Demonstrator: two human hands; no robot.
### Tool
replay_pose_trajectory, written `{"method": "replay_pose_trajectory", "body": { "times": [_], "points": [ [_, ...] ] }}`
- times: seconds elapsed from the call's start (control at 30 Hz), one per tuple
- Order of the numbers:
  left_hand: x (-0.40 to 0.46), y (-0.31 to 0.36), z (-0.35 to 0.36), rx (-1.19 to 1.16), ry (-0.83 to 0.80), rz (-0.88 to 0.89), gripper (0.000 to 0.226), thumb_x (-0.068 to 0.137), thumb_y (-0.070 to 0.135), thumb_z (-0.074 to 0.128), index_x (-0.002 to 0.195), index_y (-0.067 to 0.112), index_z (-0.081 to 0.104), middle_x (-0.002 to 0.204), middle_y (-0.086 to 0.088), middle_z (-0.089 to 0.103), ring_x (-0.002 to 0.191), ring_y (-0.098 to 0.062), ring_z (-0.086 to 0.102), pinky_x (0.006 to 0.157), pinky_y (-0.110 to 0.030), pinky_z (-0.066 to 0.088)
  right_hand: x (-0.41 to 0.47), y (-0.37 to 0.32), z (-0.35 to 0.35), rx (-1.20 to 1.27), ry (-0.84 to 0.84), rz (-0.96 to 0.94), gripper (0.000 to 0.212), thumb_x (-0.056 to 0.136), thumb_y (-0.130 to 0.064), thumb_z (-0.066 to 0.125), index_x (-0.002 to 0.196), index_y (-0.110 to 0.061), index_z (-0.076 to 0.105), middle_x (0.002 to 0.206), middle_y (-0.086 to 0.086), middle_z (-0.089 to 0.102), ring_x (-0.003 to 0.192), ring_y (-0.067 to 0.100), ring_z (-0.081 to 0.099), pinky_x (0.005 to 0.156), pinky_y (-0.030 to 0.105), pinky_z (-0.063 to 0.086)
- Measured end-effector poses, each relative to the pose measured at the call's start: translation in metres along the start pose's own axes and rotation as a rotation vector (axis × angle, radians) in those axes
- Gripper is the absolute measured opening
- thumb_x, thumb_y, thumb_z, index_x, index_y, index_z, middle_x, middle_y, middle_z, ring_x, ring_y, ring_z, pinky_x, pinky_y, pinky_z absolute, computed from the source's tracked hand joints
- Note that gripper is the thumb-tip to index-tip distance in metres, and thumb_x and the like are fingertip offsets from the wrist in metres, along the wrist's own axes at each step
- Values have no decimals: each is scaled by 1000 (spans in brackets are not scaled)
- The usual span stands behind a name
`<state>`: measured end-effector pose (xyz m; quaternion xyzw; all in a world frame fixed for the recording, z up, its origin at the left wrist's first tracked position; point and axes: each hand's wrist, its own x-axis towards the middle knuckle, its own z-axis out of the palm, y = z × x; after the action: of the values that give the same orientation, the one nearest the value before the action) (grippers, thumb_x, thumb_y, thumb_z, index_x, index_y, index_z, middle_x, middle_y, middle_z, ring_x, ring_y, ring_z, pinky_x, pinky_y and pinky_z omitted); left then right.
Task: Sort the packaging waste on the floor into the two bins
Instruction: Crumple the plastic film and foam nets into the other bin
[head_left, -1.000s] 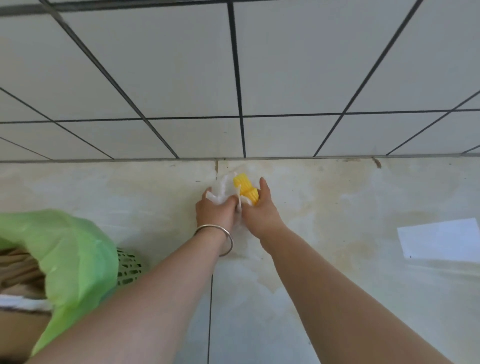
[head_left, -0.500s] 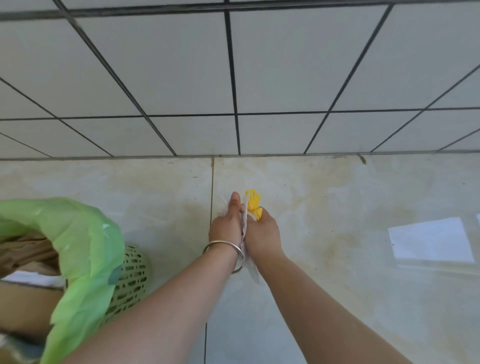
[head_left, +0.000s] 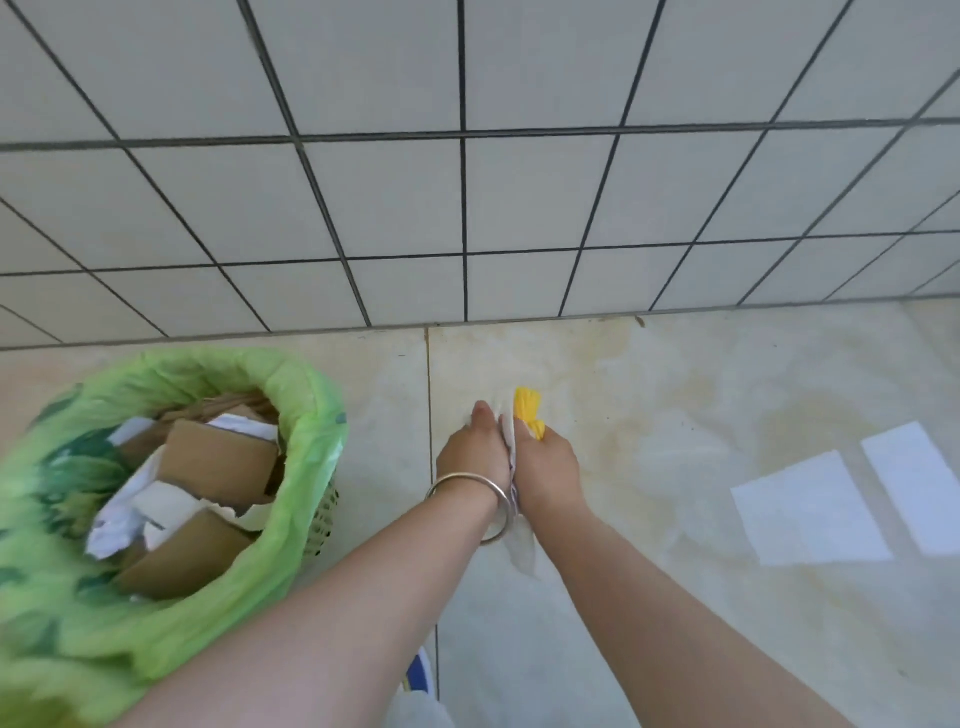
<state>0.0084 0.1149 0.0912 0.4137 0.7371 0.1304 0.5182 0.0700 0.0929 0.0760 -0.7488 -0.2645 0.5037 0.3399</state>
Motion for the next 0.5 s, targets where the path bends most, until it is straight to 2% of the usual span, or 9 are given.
{"method": "replay_pose_trajectory", "body": {
  "times": [0.1,0.2,0.27,0.33,0.4,0.5],
  "points": [
    [-29,3,-23,144,-11,123,43,102,25,21,135,4,38,132,-22,51,123,-34,49,101,-32,37,-42,-20,-3,29,3,-40,39,89,-39,48,57,-16,46,61,1,49,65,22,48,64,29,37],
    [-63,3,-44,216,-20,217,42,102,26,18,131,6,41,132,-20,51,123,-32,48,97,-32,37,-90,-35,-5,58,10,-48,41,88,-50,46,65,-17,52,67,1,52,69,22,52,66,29,40],
    [-89,0,-57,264,-26,274,41,102,26,17,124,6,45,131,-20,51,122,-33,49,96,-34,38,-123,-41,-7,32,3,-49,50,87,-61,37,81,-17,59,76,2,55,73,22,54,64,29,41],
    [-115,-5,-72,247,-29,293,41,101,27,18,112,4,50,128,-21,54,118,-34,50,93,-34,38,-157,-45,-6,43,-14,-30,57,87,-66,27,103,-22,59,93,6,60,86,24,59,71,31,45],
    [-143,-9,-86,231,-28,279,46,101,28,19,120,1,51,131,-20,53,122,-34,49,99,-35,37,-187,-48,-4,122,-15,52,65,89,-65,22,113,-18,59,109,10,62,101,27,59,81,34,47],
    [-182,-13,-105,176,-49,280,49,100,32,22,128,3,50,136,-18,51,126,-32,47,106,-34,34,-233,-58,-4,144,54,74,56,94,-49,20,118,-13,55,117,15,59,108,30,57,89,37,49]
  ]
}}
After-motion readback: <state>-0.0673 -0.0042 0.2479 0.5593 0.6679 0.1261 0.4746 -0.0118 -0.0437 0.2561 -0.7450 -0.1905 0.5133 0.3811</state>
